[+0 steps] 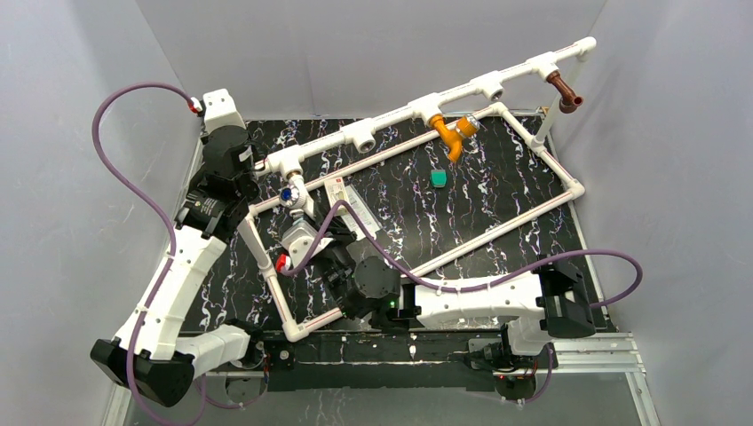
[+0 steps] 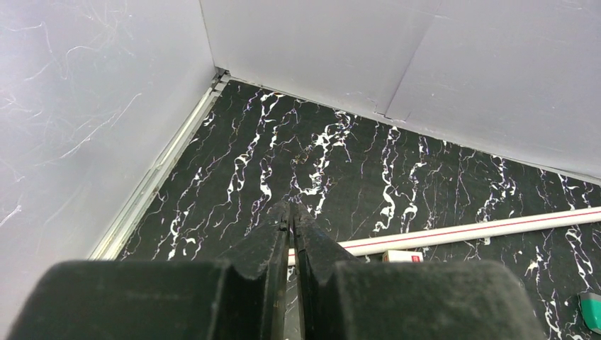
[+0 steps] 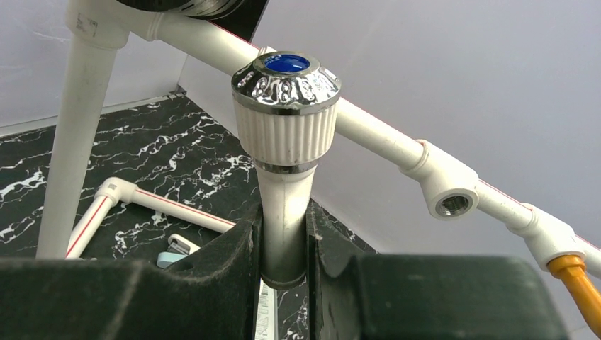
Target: Install the water faucets
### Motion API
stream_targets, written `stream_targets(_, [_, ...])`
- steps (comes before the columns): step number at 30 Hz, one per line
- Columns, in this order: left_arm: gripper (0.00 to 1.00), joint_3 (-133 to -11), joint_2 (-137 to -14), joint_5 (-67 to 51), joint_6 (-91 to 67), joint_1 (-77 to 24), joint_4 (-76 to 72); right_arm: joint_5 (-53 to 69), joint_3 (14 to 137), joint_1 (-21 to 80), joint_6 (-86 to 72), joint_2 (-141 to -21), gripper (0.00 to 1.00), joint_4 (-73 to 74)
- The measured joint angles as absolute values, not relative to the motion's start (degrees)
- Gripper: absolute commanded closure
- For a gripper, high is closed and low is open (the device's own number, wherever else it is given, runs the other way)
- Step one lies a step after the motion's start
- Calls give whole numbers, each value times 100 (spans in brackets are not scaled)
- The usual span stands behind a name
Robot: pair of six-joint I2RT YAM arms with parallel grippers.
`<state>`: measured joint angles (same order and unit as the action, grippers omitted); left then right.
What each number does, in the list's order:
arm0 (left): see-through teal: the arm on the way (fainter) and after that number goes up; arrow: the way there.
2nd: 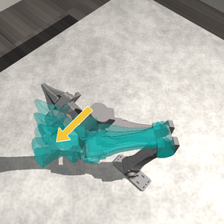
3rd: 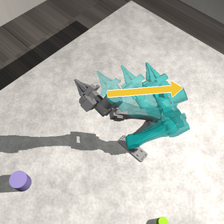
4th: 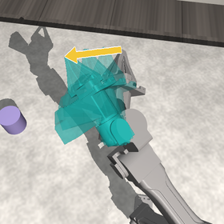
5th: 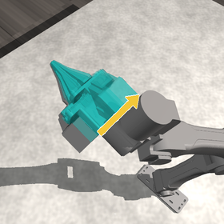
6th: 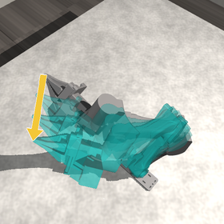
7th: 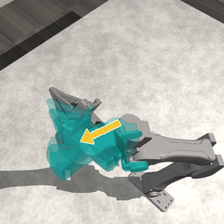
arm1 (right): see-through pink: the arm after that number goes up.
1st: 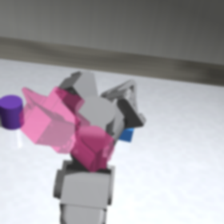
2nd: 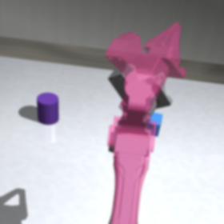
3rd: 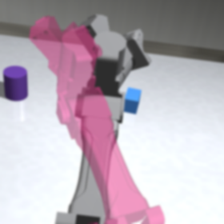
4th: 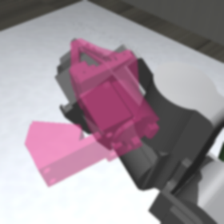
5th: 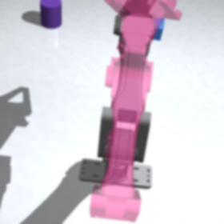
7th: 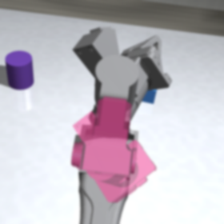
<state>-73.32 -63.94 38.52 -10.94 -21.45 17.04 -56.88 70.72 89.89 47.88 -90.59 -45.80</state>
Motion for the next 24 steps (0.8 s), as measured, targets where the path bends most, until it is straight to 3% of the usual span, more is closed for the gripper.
stream_targets(13, [98, -7321, -6394, 3850, -1092, -2130, 1671, -5920, 7255, 9013, 4134, -9148, 99, -4512])
stream_targets(24, [99, -7317, -6390, 3850, -1090, -2128, 1656, -6029, 7201, 8954, 2405, -9048, 99, -4512])
